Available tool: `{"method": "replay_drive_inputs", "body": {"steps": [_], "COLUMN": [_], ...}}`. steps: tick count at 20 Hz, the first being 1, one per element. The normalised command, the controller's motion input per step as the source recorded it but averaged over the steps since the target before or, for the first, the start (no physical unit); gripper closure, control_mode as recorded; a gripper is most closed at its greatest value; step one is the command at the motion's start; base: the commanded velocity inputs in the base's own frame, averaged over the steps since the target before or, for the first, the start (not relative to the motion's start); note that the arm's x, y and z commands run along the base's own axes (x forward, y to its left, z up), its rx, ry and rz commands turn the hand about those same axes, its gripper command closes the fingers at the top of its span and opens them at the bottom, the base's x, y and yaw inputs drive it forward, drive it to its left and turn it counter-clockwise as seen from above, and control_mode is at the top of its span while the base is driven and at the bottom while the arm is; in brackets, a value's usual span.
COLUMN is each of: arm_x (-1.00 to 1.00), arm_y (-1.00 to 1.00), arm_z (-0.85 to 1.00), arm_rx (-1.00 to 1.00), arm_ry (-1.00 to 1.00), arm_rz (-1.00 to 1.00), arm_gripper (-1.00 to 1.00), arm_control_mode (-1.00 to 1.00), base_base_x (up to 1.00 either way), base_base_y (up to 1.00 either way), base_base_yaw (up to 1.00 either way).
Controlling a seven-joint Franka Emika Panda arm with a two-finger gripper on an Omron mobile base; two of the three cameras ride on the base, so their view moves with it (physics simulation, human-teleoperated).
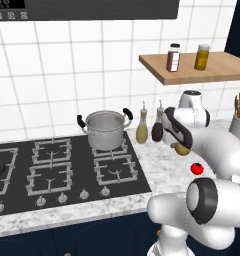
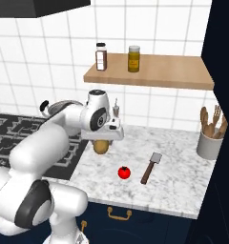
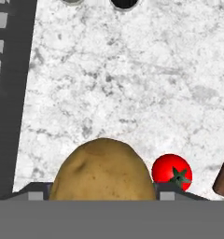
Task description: Put the tomato and potato in the pot. Retrieve the spatula and lightly stir the vegetables in the pot.
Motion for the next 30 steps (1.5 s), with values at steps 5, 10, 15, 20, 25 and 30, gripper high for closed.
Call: {"method": "replay_drive_inputs", "body": {"steps": [5,10,15,20,25,30], "arm_x": [0.09,0.47,0.56,0.61,0.84,0.88], "arm_y": [1.00,1.00,0.98,0.80,0.64,0.17], "arm_z": [0.56,0.48,0.33,0.23,0.05,-0.01], "arm_rx": [0.00,0.00,0.00,0.00,0.00,0.00], "arm_ry": [0.01,0.01,-0.10,-0.12,-0.01,0.00], "arm_rz": [0.00,0.00,0.00,0.00,0.00,0.00], "arm_gripper": [1.00,1.00,1.00,1.00,1.00,1.00], "arm_control_mode": [-1.00,-1.00,-1.00,-1.00,-1.00,-1.00], "base_base_x": [0.00,0.00,0.00,0.00,0.00,0.00], "base_base_y": [0.00,0.00,0.00,0.00,0.00,0.00], "base_base_yaw": [0.00,0.00,0.00,0.00,0.00,0.00]}}
